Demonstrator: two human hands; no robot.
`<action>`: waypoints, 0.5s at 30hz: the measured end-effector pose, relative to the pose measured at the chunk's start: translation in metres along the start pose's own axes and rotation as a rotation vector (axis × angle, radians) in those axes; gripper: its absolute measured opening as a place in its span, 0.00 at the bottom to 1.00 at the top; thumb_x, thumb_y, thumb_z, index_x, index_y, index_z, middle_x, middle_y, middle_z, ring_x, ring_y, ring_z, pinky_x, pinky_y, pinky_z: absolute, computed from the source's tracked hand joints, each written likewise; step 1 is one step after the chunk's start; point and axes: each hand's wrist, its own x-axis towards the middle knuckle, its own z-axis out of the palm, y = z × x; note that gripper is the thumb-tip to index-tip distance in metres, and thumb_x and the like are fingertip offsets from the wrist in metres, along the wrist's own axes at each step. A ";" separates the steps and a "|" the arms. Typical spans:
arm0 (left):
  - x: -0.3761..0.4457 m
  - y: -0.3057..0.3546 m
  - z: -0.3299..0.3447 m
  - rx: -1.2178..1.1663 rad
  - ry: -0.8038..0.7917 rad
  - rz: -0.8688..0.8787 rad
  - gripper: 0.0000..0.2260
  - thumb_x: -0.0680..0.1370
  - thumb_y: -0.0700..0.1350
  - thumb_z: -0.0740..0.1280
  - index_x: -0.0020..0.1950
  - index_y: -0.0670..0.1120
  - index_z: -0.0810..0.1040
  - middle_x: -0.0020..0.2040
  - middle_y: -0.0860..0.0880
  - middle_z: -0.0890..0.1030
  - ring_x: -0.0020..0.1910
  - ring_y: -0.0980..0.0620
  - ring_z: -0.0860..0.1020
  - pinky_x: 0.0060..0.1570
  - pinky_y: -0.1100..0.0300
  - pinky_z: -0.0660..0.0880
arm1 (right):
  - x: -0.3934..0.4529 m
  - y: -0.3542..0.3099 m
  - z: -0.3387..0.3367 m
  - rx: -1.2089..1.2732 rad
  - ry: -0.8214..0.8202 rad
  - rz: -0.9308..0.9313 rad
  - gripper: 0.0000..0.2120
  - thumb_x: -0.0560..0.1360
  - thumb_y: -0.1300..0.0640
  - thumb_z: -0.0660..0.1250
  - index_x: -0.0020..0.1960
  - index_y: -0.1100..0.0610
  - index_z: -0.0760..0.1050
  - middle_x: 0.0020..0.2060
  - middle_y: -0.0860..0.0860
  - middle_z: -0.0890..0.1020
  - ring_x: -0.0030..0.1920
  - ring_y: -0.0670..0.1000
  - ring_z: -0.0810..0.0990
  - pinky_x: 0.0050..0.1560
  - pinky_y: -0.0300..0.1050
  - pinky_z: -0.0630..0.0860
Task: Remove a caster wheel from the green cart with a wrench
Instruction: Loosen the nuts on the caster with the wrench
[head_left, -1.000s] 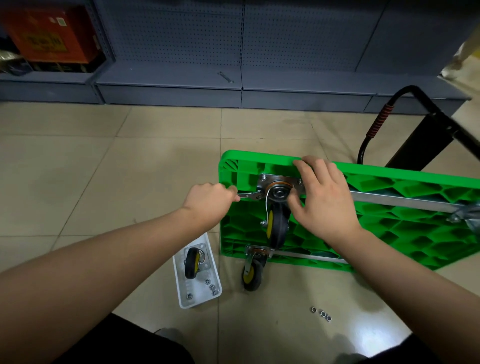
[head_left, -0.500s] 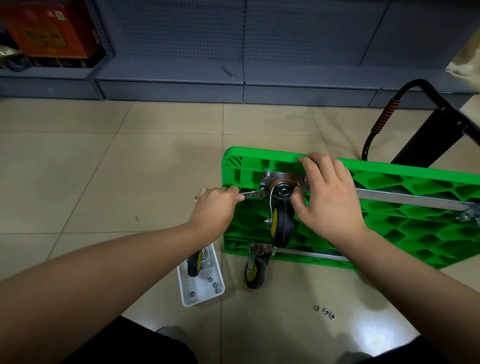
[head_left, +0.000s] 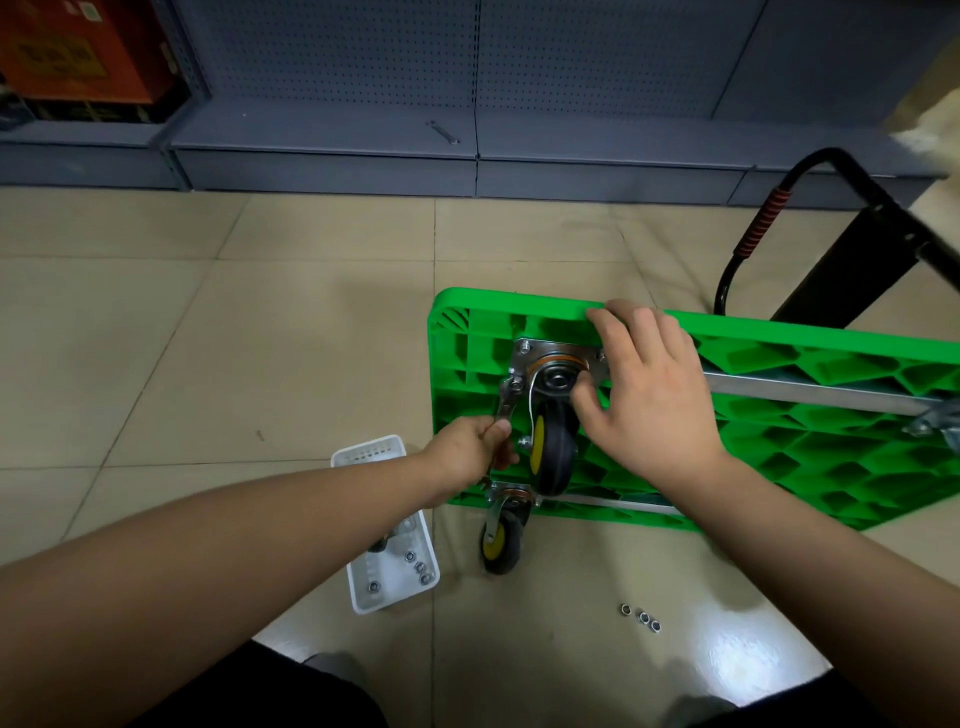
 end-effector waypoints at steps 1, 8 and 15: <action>-0.001 0.002 -0.002 -0.069 -0.035 -0.025 0.15 0.86 0.48 0.57 0.52 0.39 0.78 0.45 0.45 0.83 0.43 0.52 0.82 0.52 0.55 0.78 | 0.000 0.000 0.000 0.001 -0.001 0.000 0.25 0.73 0.53 0.64 0.68 0.64 0.73 0.61 0.59 0.76 0.56 0.63 0.74 0.59 0.57 0.71; -0.018 0.023 -0.031 0.007 -0.267 -0.158 0.14 0.87 0.48 0.56 0.47 0.43 0.75 0.40 0.44 0.82 0.38 0.49 0.83 0.38 0.60 0.81 | 0.000 0.001 0.001 0.004 0.003 -0.005 0.25 0.74 0.53 0.64 0.68 0.64 0.73 0.61 0.60 0.76 0.56 0.64 0.74 0.60 0.57 0.71; -0.025 0.046 -0.062 0.510 -0.146 -0.022 0.16 0.86 0.51 0.59 0.43 0.44 0.76 0.36 0.48 0.82 0.34 0.49 0.82 0.32 0.62 0.74 | -0.001 0.003 0.003 -0.013 -0.001 -0.008 0.25 0.74 0.52 0.65 0.67 0.63 0.73 0.61 0.59 0.76 0.55 0.64 0.74 0.59 0.57 0.72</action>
